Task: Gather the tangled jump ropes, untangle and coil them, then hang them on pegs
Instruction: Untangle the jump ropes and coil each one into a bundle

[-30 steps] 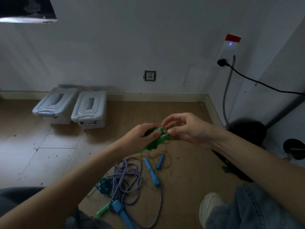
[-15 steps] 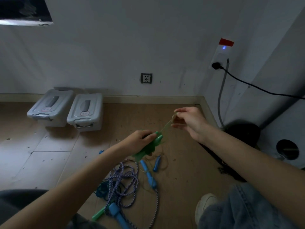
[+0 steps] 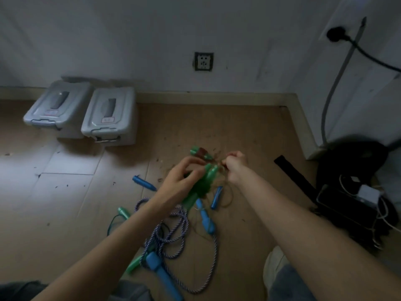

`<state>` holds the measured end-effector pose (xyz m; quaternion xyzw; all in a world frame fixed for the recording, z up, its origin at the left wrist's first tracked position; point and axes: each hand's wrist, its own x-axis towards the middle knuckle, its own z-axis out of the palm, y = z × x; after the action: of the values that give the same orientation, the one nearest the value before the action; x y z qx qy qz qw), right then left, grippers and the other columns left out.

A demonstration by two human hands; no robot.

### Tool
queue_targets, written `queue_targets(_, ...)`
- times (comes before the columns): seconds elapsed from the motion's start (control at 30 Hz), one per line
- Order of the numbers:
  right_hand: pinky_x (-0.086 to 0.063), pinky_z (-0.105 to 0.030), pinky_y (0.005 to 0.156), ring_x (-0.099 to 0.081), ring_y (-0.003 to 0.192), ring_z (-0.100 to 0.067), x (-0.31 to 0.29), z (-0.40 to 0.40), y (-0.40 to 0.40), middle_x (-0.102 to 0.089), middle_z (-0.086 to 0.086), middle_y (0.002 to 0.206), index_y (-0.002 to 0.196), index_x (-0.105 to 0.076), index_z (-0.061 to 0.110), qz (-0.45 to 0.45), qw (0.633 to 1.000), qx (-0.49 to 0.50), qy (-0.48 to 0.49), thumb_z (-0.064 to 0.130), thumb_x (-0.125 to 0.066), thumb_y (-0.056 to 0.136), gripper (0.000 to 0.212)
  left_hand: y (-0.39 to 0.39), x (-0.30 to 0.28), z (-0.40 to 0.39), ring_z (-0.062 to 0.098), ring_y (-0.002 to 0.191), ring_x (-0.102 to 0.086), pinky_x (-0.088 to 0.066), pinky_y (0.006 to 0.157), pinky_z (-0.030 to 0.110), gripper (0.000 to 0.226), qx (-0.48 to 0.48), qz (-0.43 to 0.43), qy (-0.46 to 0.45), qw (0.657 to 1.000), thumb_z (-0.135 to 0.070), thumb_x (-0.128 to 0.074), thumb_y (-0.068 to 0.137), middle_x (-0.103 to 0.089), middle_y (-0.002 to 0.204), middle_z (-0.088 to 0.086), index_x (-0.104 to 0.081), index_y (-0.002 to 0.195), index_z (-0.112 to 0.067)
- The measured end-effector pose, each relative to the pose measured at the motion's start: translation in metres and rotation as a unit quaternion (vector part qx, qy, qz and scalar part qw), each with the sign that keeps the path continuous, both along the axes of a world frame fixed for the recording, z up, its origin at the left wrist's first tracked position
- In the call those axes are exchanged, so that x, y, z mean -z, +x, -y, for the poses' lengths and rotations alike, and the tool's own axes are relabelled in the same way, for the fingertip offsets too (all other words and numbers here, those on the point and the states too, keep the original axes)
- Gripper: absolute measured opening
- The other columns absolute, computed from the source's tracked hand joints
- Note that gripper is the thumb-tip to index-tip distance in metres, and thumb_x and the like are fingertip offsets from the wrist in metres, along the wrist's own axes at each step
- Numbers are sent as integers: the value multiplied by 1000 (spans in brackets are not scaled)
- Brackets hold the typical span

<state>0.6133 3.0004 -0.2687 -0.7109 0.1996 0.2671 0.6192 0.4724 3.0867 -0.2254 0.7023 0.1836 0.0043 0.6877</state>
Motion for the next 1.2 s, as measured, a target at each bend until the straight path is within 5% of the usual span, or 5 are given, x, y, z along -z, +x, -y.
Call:
queue_targets(0.17,-44,-18,34,-51,45,-16,44,-21,22,-51,-9,73,70,-49,13,54,997,-56,-1,-14,-33,87,35,59,66,-47,18,58,-67,-51,49,27,33,-261,-82,-199,941,-33,-52,90,-63,95,18,-48,111,-8)
queue_targets(0.47,-45,-15,37,-59,63,-19,108,-46,91,-56,-19,94,74,-50,13,50,998,-12,44,-12,-42,90,30,101,158,-104,18,76,-70,-55,59,22,66,-152,-154,-231,949,-13,-74,55,-60,108,14,-50,117,-9)
queue_targets(0.83,-50,-24,79,-56,86,-12,137,-84,79,-56,-3,97,106,-54,10,86,993,-72,21,0,-55,88,21,101,202,-130,22,97,-59,-53,80,33,51,-281,-219,55,933,-10,-58,87,-51,123,11,-36,133,-12)
queue_targets(0.97,-37,-11,65,-53,82,-12,118,-59,6,-61,-6,97,94,-58,15,250,932,-240,-110,3,-58,84,15,25,182,-111,15,84,-59,-48,71,25,17,-126,-197,239,942,-6,-57,86,-61,100,0,-57,96,-20)
queue_targets(1.2,-42,-34,78,-56,101,-30,137,-23,-164,-62,-15,104,100,-58,5,129,753,-611,-209,24,-62,86,24,-101,173,-81,32,87,-63,-46,73,35,13,-38,-327,350,877,-13,-60,80,-67,89,18,-67,90,-7)
